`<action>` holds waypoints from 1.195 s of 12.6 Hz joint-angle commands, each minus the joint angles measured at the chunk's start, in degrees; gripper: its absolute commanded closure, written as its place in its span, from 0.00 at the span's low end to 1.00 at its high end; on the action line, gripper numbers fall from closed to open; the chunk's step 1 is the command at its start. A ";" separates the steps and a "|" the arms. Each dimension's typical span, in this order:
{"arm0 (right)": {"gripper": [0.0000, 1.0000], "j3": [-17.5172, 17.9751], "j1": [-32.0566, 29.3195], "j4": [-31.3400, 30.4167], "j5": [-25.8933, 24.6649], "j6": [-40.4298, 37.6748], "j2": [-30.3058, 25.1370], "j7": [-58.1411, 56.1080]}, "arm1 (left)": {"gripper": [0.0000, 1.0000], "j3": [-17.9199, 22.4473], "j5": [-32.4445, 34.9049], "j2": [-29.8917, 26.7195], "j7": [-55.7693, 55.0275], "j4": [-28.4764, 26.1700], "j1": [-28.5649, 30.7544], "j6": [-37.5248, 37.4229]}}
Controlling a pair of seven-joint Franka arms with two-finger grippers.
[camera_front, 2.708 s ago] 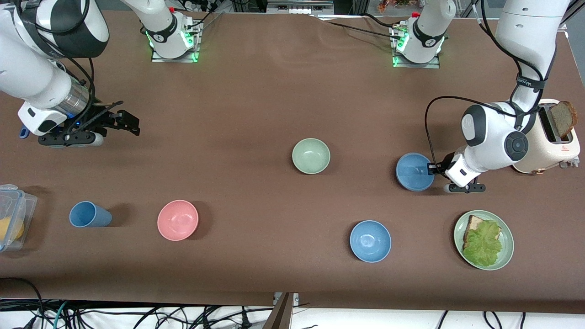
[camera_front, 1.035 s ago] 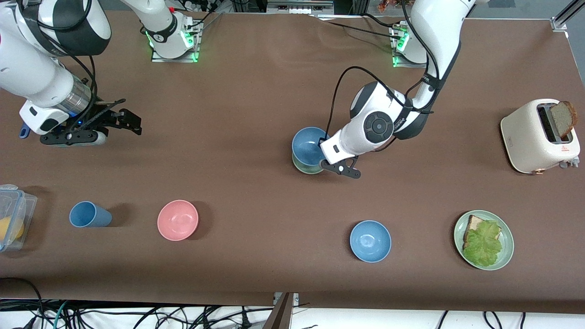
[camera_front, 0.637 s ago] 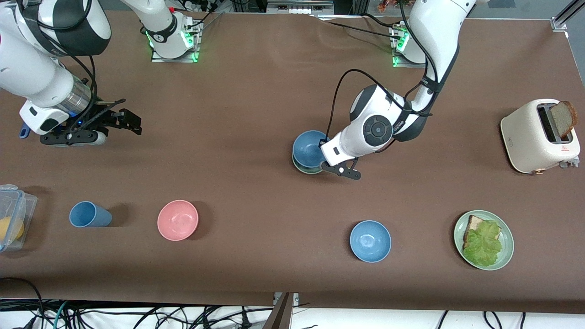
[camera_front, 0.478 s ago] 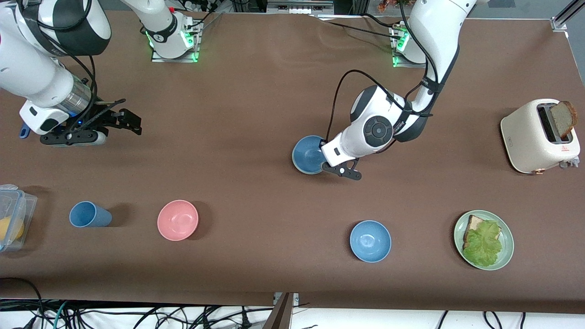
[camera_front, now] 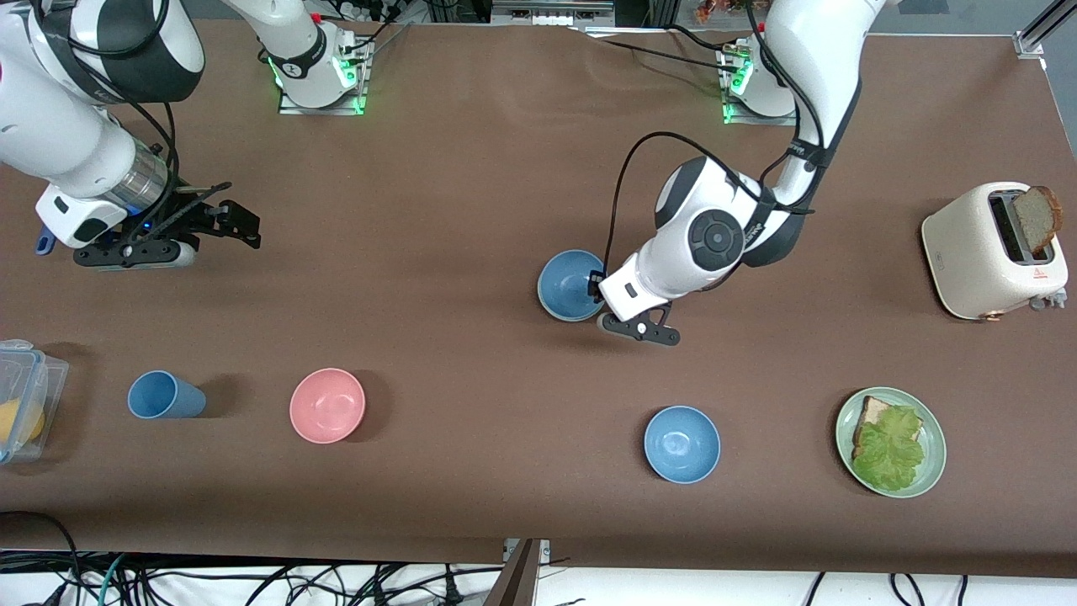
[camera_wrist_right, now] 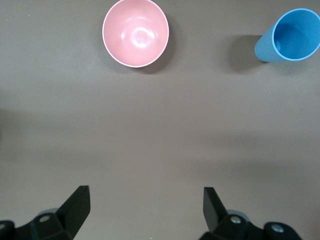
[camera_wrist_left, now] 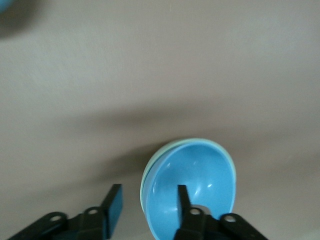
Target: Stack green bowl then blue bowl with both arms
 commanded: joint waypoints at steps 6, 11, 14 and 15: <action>0.00 -0.15 0.04 0.14 -0.77 -2.63 -1.03 0.71 | 0.00 1.95 9.52 -11.88 1.66 8.24 8.37 -19.46; 0.00 -1.90 -0.13 0.22 -0.15 -4.21 -1.82 0.80 | 0.00 1.95 10.06 -19.17 4.10 9.31 19.26 -32.22; 0.00 -2.79 -0.22 0.22 0.03 -4.30 -1.82 0.37 | 0.00 2.30 10.41 -21.55 10.01 9.14 22.26 -36.28; 0.00 -2.87 -0.22 0.22 0.03 -4.39 -1.82 -0.07 | 0.00 2.31 12.32 -22.34 9.93 8.96 22.35 -37.16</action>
